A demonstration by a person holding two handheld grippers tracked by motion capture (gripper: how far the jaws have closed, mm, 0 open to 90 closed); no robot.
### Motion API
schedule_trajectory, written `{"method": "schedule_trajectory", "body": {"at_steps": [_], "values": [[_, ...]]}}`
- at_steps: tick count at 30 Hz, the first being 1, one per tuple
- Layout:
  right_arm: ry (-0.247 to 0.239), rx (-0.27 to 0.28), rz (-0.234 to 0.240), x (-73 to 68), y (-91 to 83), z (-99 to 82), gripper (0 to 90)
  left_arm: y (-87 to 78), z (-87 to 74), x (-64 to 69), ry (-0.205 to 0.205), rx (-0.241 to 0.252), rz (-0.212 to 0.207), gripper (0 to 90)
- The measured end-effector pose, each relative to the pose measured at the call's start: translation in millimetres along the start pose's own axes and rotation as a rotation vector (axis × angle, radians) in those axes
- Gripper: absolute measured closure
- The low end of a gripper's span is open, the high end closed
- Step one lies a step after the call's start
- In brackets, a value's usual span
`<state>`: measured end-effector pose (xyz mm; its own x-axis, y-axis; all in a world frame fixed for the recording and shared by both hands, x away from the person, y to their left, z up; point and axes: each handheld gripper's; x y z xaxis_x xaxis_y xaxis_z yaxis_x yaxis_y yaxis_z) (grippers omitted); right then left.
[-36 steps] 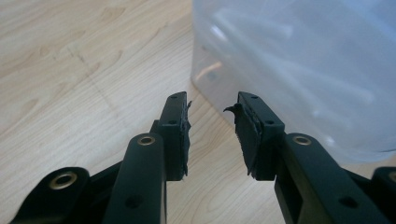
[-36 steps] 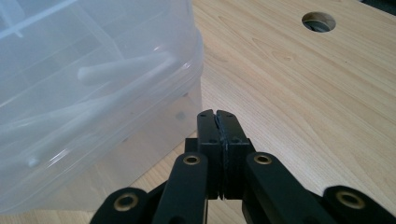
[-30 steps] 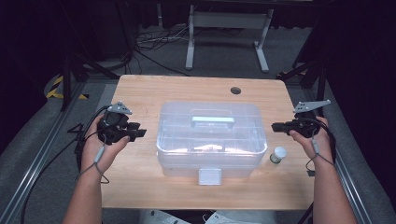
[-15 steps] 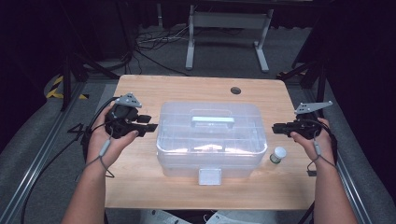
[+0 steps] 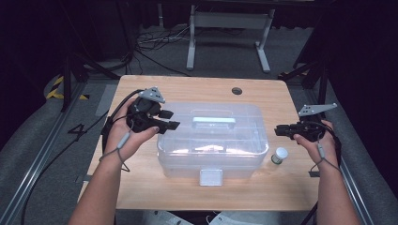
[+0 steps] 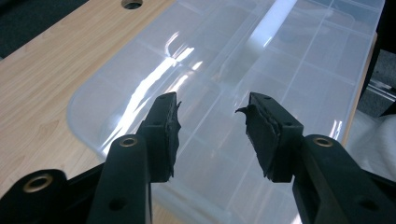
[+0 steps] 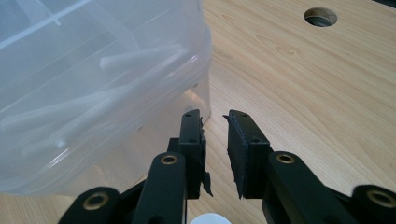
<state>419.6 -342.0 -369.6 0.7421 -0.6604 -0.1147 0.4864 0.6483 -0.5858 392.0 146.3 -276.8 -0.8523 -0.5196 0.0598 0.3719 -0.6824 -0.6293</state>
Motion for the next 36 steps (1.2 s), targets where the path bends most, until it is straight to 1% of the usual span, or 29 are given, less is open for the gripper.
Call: {"method": "schedule_trajectory", "body": {"at_steps": [1, 4, 6, 9, 13, 17, 21, 23, 24, 27, 28, 29, 30, 31, 32, 33, 35, 36], "values": [[-0.003, 0.000, 0.000, -0.5, 0.0, 0.0, 75.6, 3.3, 2.4, 1.1, 0.010, 0.003, -0.004, 53.3], [-0.002, 0.000, 0.000, -1.2, -0.2, -0.1, 75.2, 8.5, 5.8, 2.6, 0.017, 0.006, -0.016, 52.4], [-0.005, -0.001, 0.000, -1.5, -0.6, -0.6, 74.7, 14.4, 9.7, 4.2, 0.035, -0.002, -0.024, 51.1], [-0.004, -0.002, -0.002, -1.5, -1.2, -1.3, 74.2, 20.7, 13.0, 5.3, 0.042, -0.009, -0.050, 50.3], [0.000, -0.004, -0.003, -1.6, -1.8, -2.7, 72.9, 31.1, 16.9, 7.4, 0.051, -0.019, -0.065, 49.2], [-0.002, -0.005, -0.003, -2.5, -1.8, -3.1, 72.1, 38.4, 19.8, 7.9, 0.059, -0.037, -0.067, 48.2], [-0.003, -0.002, -0.003, -3.0, -2.3, -3.4, 71.4, 45.9, 22.1, 9.3, 0.063, -0.041, -0.073, 48.4], [-0.004, 0.000, -0.004, -2.9, -2.4, -3.7, 71.2, 50.0, 23.5, 10.5, 0.063, -0.045, -0.067, 48.6], [-0.004, -0.001, -0.004, -3.1, -2.6, -4.0, 71.1, 51.6, 24.2, 10.4, 0.066, -0.049, -0.063, 49.9], [-0.003, -0.001, -0.003, -3.5, -3.3, -4.4, 71.0, 56.4, 25.6, 10.4, 0.053, -0.058, -0.055, 55.3], [-0.002, 0.000, -0.003, -3.8, -3.7, -4.6, 71.0, 57.8, 26.0, 10.9, 0.056, -0.061, -0.066, 59.1], [-0.002, 0.002, -0.003, -4.1, -4.0, -4.7, 70.9, 59.2, 26.0, 12.1, 0.068, -0.063, -0.075, 64.0], [-0.001, 0.002, -0.004, -4.3, -4.5, -4.8, 70.9, 60.8, 26.2, 14.1, 0.092, -0.070, -0.070, 68.2], [-0.003, 0.004, -0.005, -4.3, -5.1, -5.0, 70.8, 61.4, 26.6, 15.7, 0.112, -0.078, -0.054, 70.7], [-0.002, 0.006, -0.005, -4.5, -5.8, -5.2, 70.7, 61.2, 27.0, 16.3, 0.126, -0.084, -0.048, 71.6], [-0.002, 0.006, -0.005, -4.5, -5.8, -5.2, 70.7, 61.2, 27.0, 16.3, 0.126, -0.084, -0.048, 72.5], [-0.001, 0.009, -0.005, -5.2, -7.6, -5.5, 70.3, 61.6, 27.4, 16.8, 0.138, -0.083, -0.021, 74.2], [-0.002, 0.011, -0.006, -5.5, -8.3, -5.5, 70.0, 61.6, 27.6, 16.6, 0.139, -0.083, -0.018, 74.7]]}}
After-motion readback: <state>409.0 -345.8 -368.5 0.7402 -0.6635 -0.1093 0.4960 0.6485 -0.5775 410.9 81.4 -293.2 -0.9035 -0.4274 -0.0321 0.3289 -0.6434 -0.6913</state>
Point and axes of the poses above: each handheld gripper's, and its own axes: y roughly forward along the jaws, z roughly out of its top, x roughly to its right, and after that the axes turned 6 degrees about x, right-handed
